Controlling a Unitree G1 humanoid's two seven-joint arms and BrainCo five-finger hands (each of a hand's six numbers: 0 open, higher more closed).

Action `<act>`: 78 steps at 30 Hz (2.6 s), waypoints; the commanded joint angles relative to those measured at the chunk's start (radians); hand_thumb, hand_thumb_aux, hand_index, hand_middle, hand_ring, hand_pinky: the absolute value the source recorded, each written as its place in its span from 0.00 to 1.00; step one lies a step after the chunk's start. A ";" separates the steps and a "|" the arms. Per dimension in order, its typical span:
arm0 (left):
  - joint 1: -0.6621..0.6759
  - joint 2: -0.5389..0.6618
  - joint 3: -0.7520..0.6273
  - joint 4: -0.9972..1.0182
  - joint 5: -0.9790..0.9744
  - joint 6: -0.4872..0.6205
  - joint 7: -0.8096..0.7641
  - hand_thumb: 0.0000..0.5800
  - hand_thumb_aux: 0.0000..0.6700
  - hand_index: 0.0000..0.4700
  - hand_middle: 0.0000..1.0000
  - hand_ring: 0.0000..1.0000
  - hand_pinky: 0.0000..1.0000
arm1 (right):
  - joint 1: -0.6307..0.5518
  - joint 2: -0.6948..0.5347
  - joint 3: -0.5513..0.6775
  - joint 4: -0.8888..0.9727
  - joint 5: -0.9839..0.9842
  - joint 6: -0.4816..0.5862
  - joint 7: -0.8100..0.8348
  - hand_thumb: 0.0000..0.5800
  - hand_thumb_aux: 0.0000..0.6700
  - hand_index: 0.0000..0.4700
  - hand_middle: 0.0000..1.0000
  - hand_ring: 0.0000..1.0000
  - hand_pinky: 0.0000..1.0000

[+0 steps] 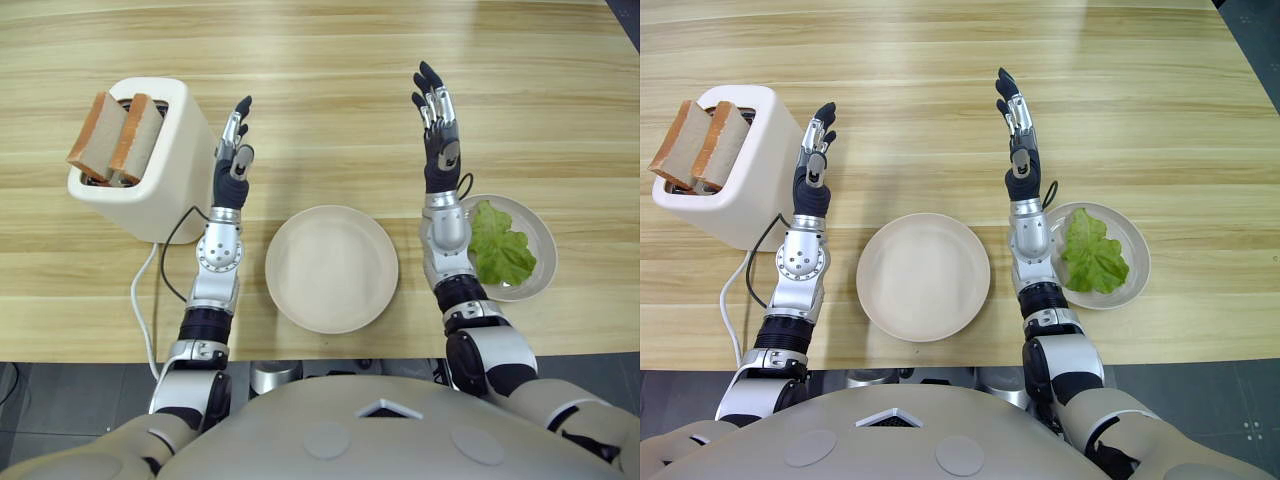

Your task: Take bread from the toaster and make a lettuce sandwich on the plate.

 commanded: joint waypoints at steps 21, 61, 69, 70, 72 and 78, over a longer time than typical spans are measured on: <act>0.111 0.170 0.090 -0.516 0.355 0.144 -0.001 0.00 0.00 0.00 0.00 0.00 0.00 | -0.002 0.009 0.004 0.014 0.003 0.013 0.005 0.00 0.00 0.00 0.00 0.00 0.00; 0.201 0.526 0.381 -0.277 0.453 0.704 -0.020 0.00 0.00 0.00 0.00 0.00 0.00 | -0.020 0.024 0.020 0.042 0.002 0.009 0.009 0.00 0.00 0.00 0.00 0.00 0.00; 0.204 0.522 0.320 -0.286 0.449 0.713 -0.030 0.00 0.00 0.00 0.00 0.00 0.00 | -0.020 0.023 0.021 0.043 -0.001 0.009 0.009 0.00 0.00 0.00 0.00 0.00 0.00; 0.203 0.523 0.316 -0.288 0.449 0.714 -0.031 0.00 0.00 0.00 0.00 0.00 0.00 | -0.020 0.023 0.021 0.042 -0.002 0.009 0.008 0.00 0.00 0.00 0.00 0.00 0.00; 0.196 0.523 0.313 -0.284 0.445 0.712 -0.026 0.00 0.00 0.00 0.00 0.00 0.00 | -0.018 0.022 0.021 0.040 -0.004 0.009 0.006 0.00 0.00 0.00 0.00 0.00 0.00; 0.189 0.526 0.305 -0.281 0.435 0.709 -0.007 0.97 0.82 0.80 0.00 0.00 0.00 | -0.016 0.022 0.022 0.039 -0.005 0.009 0.005 0.00 0.00 0.00 0.00 0.00 0.00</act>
